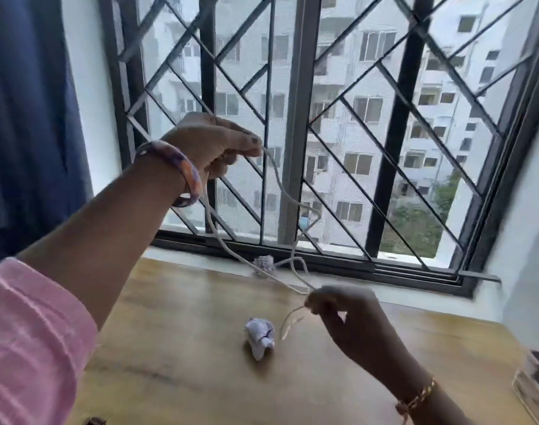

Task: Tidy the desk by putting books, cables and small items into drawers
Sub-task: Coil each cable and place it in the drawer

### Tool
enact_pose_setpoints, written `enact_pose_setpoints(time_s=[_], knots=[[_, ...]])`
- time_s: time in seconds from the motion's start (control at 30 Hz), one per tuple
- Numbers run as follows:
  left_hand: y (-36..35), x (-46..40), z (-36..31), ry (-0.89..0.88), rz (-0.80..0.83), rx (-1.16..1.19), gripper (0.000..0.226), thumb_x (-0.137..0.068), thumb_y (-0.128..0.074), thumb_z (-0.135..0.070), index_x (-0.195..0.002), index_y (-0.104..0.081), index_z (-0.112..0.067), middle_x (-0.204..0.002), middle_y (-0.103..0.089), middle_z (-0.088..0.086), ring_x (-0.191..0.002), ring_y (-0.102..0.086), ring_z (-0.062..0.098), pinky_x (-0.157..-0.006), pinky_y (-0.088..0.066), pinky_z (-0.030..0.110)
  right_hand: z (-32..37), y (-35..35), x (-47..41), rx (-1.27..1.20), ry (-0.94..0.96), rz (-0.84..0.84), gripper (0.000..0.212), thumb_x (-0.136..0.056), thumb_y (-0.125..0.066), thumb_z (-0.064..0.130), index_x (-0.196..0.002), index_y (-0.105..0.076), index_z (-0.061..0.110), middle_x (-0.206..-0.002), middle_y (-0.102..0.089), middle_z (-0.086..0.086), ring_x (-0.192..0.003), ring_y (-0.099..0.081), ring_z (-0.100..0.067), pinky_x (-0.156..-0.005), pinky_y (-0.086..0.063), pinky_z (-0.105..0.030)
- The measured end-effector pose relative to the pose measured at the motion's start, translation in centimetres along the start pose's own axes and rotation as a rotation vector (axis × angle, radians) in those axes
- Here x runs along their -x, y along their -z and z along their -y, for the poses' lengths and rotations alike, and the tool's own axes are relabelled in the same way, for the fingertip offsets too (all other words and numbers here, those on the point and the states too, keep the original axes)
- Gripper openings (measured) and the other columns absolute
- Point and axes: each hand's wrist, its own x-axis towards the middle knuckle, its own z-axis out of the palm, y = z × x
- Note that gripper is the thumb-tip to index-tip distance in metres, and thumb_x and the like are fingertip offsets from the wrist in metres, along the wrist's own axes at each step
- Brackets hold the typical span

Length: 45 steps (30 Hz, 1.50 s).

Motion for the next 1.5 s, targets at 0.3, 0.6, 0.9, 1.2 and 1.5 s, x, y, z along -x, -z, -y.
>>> enact_pose_setpoints(time_s=[0.3,0.6,0.9,1.2,1.5], knots=[[-7.1,2.5,-0.6,-0.020,0.204,0.010,0.013,-0.073,-0.065,-0.008,-0.084,-0.066,-0.001,-0.070,-0.067,0.006,-0.037,-0.038,0.000,-0.033,-0.026,0.011,0.1,6.8,-4.6,-0.253,-0.343,-0.104,0.008,-0.087,-0.061,0.012,-0.087,-0.068,0.015,-0.050,-0.056,0.000,-0.042,-0.047,-0.007,-0.042,-0.036,-0.019],[-10.8,2.6,0.4,-0.021,0.343,-0.051,0.020,-0.066,-0.066,-0.013,-0.084,-0.068,-0.003,-0.068,-0.068,0.004,-0.044,-0.042,0.002,-0.035,-0.032,0.012,-1.4,12.0,-6.4,-0.466,-0.571,0.274,0.029,-0.097,-0.044,0.025,-0.103,-0.061,0.003,-0.094,-0.067,-0.014,-0.076,-0.064,-0.021,-0.068,-0.052,-0.032],[-13.4,-2.2,2.5,-0.325,-0.124,-0.290,0.009,-0.085,-0.064,-0.012,-0.085,-0.071,-0.006,-0.063,-0.066,0.000,-0.039,-0.039,0.002,-0.036,-0.031,0.015,-5.7,13.2,-3.6,-0.789,-0.404,0.243,0.015,-0.082,-0.058,0.025,-0.078,-0.062,0.010,-0.077,-0.064,-0.007,-0.081,-0.062,-0.024,-0.077,-0.052,-0.039],[-9.5,-1.7,4.7,-0.004,0.556,-0.561,0.078,-0.019,-0.077,-0.075,-0.059,-0.068,-0.008,-0.047,-0.045,-0.001,-0.033,-0.033,0.002,-0.031,-0.027,0.013,-4.1,15.5,-6.4,-0.545,-0.331,-0.445,0.015,-0.089,-0.059,0.012,-0.075,-0.058,0.015,-0.060,-0.046,-0.001,-0.041,-0.039,0.001,-0.039,-0.032,-0.015],[-8.1,-1.6,4.0,0.125,0.626,-0.112,0.056,-0.014,-0.092,-0.048,-0.048,-0.064,-0.012,-0.045,-0.044,-0.003,-0.034,-0.034,0.001,-0.028,-0.028,0.011,-2.5,16.3,-7.9,-0.555,-0.299,-0.715,0.019,-0.087,-0.062,0.012,-0.070,-0.058,0.017,-0.059,-0.051,-0.002,-0.036,-0.035,-0.002,-0.035,-0.028,-0.016]])
